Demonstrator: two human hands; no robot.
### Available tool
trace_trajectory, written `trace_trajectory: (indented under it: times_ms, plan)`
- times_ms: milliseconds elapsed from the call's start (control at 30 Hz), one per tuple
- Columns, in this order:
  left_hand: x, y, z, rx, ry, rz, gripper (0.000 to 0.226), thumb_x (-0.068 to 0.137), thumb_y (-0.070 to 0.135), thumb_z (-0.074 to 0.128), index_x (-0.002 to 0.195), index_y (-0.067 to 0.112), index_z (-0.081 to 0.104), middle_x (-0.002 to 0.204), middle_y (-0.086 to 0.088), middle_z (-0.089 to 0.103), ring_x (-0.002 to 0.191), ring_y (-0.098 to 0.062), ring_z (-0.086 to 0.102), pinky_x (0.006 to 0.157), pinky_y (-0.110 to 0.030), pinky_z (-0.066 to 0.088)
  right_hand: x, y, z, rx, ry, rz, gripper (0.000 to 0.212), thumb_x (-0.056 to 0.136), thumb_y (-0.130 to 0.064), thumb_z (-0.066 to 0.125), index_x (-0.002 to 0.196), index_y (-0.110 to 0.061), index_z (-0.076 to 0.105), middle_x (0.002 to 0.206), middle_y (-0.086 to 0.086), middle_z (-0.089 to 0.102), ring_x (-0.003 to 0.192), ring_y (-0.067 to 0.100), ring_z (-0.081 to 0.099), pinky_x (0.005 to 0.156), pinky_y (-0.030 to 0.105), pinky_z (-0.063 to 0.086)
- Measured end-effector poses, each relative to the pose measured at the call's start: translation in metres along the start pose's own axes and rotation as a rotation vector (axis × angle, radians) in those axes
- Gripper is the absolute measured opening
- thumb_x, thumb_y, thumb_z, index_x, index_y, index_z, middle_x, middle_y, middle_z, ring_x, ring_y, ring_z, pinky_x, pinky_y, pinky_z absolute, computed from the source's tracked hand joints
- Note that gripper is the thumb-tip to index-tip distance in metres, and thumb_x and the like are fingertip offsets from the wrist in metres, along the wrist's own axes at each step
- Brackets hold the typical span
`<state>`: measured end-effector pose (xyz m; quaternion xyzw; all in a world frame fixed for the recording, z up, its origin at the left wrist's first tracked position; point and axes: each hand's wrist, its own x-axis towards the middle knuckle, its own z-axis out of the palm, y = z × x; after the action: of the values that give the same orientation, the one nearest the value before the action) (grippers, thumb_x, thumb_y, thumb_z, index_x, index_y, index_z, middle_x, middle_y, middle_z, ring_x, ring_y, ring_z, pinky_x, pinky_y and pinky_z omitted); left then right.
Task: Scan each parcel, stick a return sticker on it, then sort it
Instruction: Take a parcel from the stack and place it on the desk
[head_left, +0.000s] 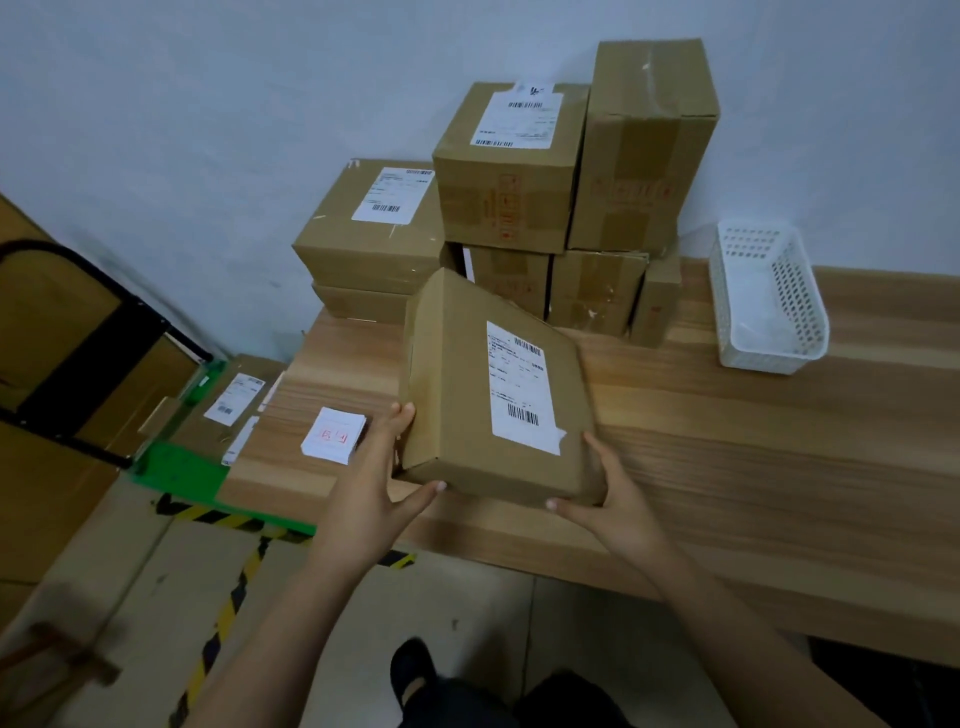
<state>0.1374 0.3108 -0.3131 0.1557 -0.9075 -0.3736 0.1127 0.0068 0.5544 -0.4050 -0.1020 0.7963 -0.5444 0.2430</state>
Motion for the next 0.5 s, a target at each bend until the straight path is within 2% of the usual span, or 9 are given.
trace_trajectory:
  times_ms: [67,133,167,267,367,500]
  plan:
    - [0.002,-0.002,0.008,-0.01,-0.04,-0.035,0.081,0.079,0.023,0.079,0.145,0.023,0.033,0.146,0.013,0.039,0.122,0.023,0.032,0.094,0.0,0.03,-0.007,-0.001,-0.012,-0.103,0.057,-0.009,0.107,0.063,-0.027,0.09,0.15,-0.03,0.027,0.148,-0.006,0.041,0.135,0.008,0.037,0.112,0.031,0.034]
    - [0.006,-0.004,0.022,0.022,-0.087,-0.074,0.081,0.079,0.027,0.079,0.145,0.022,0.032,0.143,0.006,0.046,0.123,0.002,0.045,0.093,-0.015,0.039,-0.015,-0.001,-0.029,-0.237,0.112,-0.012,0.105,0.066,-0.029,0.088,0.151,-0.03,0.026,0.143,0.001,0.04,0.131,0.016,0.041,0.103,0.028,0.036]
    - [0.008,-0.006,0.03,0.04,-0.107,-0.085,0.081,0.079,0.027,0.078,0.145,0.022,0.031,0.139,0.004,0.05,0.117,-0.003,0.049,0.087,-0.017,0.041,-0.02,-0.001,-0.036,-0.3,0.137,-0.005,0.104,0.067,-0.03,0.087,0.151,-0.031,0.026,0.141,0.004,0.039,0.128,0.02,0.043,0.1,0.029,0.038]
    - [0.014,-0.008,0.059,0.071,-0.174,-0.09,0.076,0.081,0.027,0.077,0.143,0.021,0.033,0.126,0.008,0.057,0.101,-0.004,0.053,0.071,-0.012,0.039,-0.034,0.006,-0.052,-0.41,0.196,0.024,0.101,0.069,-0.03,0.085,0.151,-0.031,0.025,0.137,0.01,0.039,0.121,0.025,0.046,0.095,0.028,0.039]
    - [0.019,-0.012,0.084,0.12,-0.255,-0.121,0.074,0.081,0.029,0.075,0.142,0.02,0.034,0.127,0.0,0.061,0.109,-0.018,0.059,0.075,-0.024,0.042,-0.045,0.011,-0.062,-0.444,0.225,0.056,0.1,0.072,-0.028,0.084,0.151,-0.031,0.023,0.135,0.011,0.037,0.118,0.024,0.047,0.096,0.027,0.038]
    - [0.023,-0.014,0.104,0.145,-0.325,-0.154,0.074,0.08,0.028,0.076,0.142,0.018,0.036,0.13,-0.006,0.059,0.116,-0.023,0.055,0.081,-0.027,0.044,-0.054,0.013,-0.069,-0.471,0.241,0.072,0.095,0.075,-0.027,0.081,0.151,-0.031,0.024,0.14,0.008,0.033,0.121,0.022,0.045,0.097,0.026,0.038]
